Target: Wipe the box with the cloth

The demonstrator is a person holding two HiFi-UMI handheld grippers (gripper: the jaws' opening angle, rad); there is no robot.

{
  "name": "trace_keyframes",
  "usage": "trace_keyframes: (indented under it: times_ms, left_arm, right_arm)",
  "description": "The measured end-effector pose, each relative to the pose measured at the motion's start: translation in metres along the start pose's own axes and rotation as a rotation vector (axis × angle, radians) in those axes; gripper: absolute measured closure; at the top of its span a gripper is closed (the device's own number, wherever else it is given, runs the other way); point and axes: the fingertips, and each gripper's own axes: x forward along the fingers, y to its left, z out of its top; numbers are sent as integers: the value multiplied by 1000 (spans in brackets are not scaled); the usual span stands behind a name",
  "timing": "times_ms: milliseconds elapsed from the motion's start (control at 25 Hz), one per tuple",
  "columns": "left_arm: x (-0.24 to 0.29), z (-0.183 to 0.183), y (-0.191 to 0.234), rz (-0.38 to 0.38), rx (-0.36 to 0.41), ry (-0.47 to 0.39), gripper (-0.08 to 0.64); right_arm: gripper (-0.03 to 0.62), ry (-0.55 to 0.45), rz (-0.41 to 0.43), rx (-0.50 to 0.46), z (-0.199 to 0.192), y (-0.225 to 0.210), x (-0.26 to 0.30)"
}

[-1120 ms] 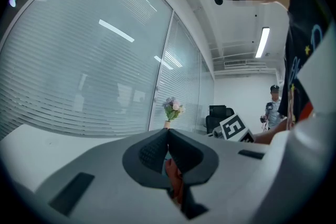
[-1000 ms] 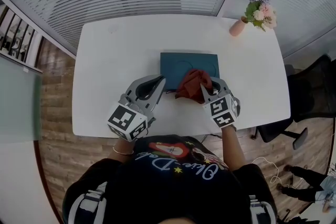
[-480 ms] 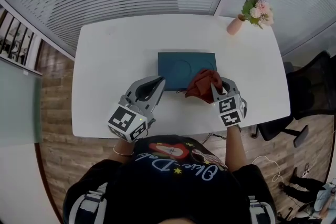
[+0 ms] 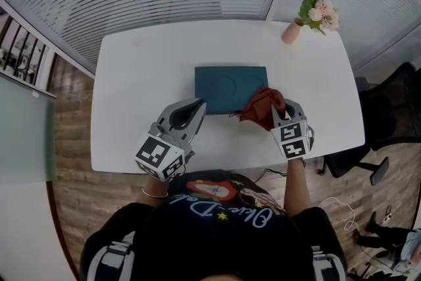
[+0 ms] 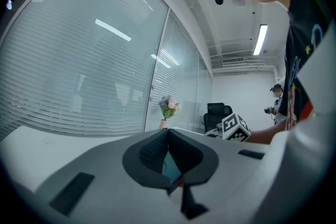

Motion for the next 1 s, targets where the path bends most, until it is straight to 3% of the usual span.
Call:
trace_keyframes:
  times_ms: [240,440,640,840,1000]
  left_arm:
    - [2,0,-11,17,13,6,557]
    - [6,-3,-22,32,18,18,557]
    - [9,-5,-35,60,35,32,557]
    - [1,-11,-44,108,45,39,557]
    - [-1,-18,-53,131,42,38,557]
  right_arm:
    - [554,21,-26,50,-18,-18,-15]
    - [554,-20,-45,102,-24,-35,-30]
    - [554,-124,-50,182,-22,-51,-49]
    - [554,-305,-25,304,-8,-56,-72]
    - [554,-407,-16,337,4,-56,-88]
